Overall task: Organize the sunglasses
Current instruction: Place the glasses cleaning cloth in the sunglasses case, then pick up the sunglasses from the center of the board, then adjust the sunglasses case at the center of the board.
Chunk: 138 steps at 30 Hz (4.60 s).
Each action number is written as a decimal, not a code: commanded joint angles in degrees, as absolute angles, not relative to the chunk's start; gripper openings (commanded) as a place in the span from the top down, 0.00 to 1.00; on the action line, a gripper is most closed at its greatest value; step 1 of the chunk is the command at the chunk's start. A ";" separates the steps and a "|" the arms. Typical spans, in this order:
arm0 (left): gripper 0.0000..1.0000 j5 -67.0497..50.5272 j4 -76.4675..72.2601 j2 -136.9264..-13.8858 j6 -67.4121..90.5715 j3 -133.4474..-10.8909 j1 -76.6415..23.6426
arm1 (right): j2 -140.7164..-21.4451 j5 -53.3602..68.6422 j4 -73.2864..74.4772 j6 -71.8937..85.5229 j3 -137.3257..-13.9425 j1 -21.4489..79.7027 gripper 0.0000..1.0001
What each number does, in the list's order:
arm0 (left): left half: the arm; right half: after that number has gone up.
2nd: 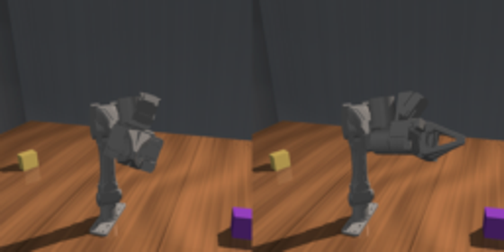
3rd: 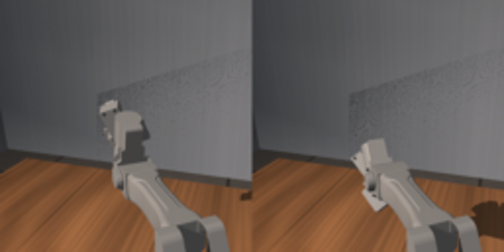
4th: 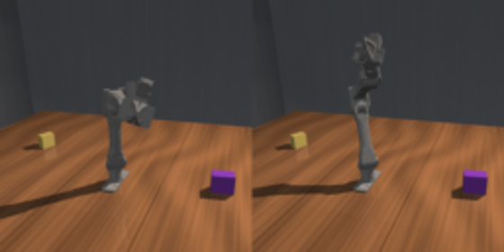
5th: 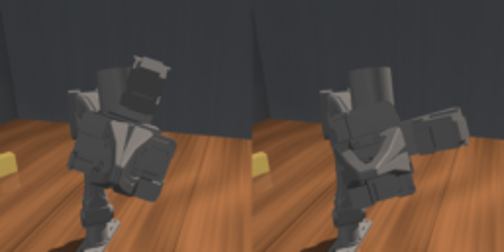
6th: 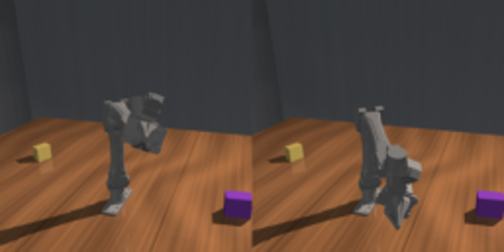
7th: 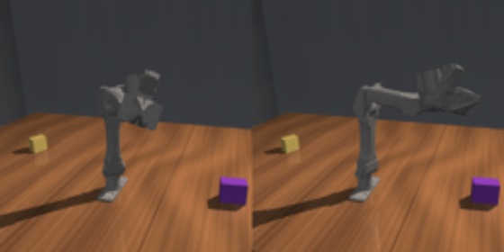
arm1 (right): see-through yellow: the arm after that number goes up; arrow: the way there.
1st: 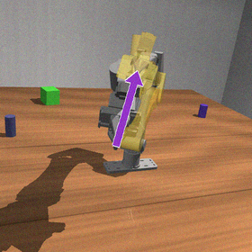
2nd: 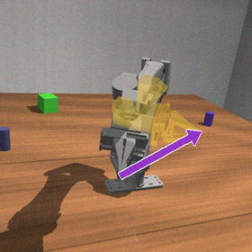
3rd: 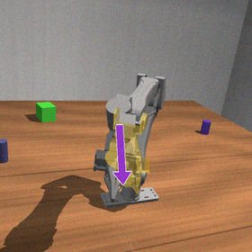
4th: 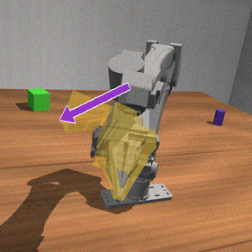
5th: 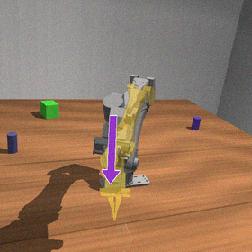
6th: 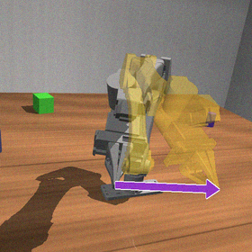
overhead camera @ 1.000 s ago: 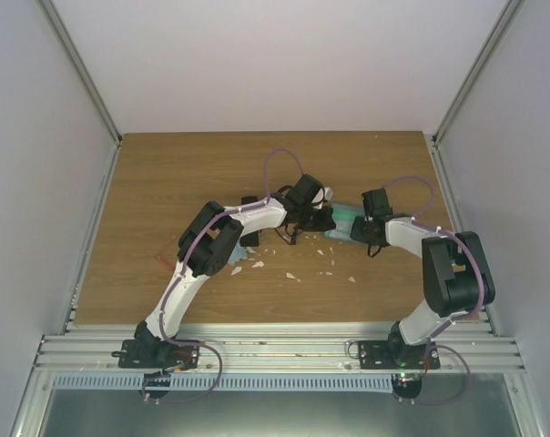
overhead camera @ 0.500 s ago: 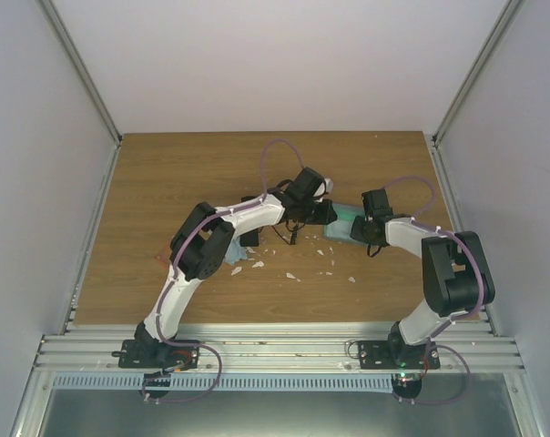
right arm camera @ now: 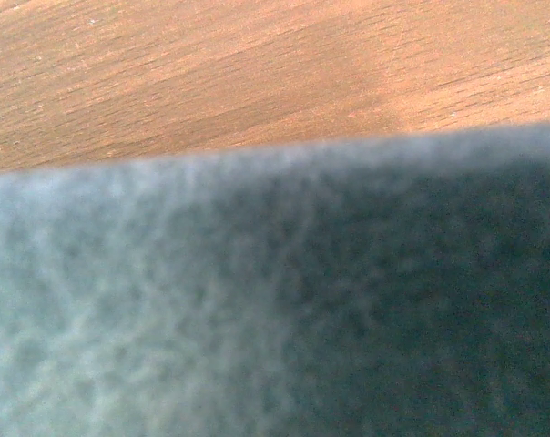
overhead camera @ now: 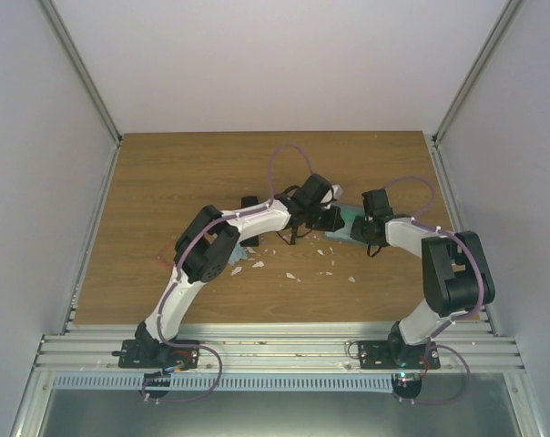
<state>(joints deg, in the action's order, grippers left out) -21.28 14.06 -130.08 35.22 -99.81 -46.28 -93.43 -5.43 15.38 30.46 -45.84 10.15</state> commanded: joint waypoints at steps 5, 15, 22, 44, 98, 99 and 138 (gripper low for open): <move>0.89 -16.21 14.01 -136.19 35.66 -102.14 -47.55 | -94.05 -4.36 16.72 31.12 -44.55 9.46 0.89; 0.83 -2.27 21.30 -133.38 39.13 -101.29 -48.05 | -93.62 -9.33 18.17 32.21 -44.33 9.42 0.89; 0.81 1.02 21.74 -131.87 40.17 -100.82 -48.43 | -91.63 -12.16 19.04 32.61 -44.77 9.39 0.88; 0.61 0.90 16.53 -107.46 36.42 -82.78 -48.22 | -72.71 -2.93 24.40 28.76 -43.15 11.39 0.64; 1.00 6.95 3.80 -99.29 47.40 -59.88 -43.53 | -78.98 -6.31 15.85 53.94 -50.45 39.71 0.49; 1.00 7.59 4.19 -98.98 47.39 -60.03 -43.92 | -79.84 -7.01 16.51 54.02 -51.81 39.84 0.49; 0.79 4.13 6.70 -90.44 45.56 -60.31 -45.75 | -83.10 -10.27 18.57 55.32 -56.37 40.13 0.99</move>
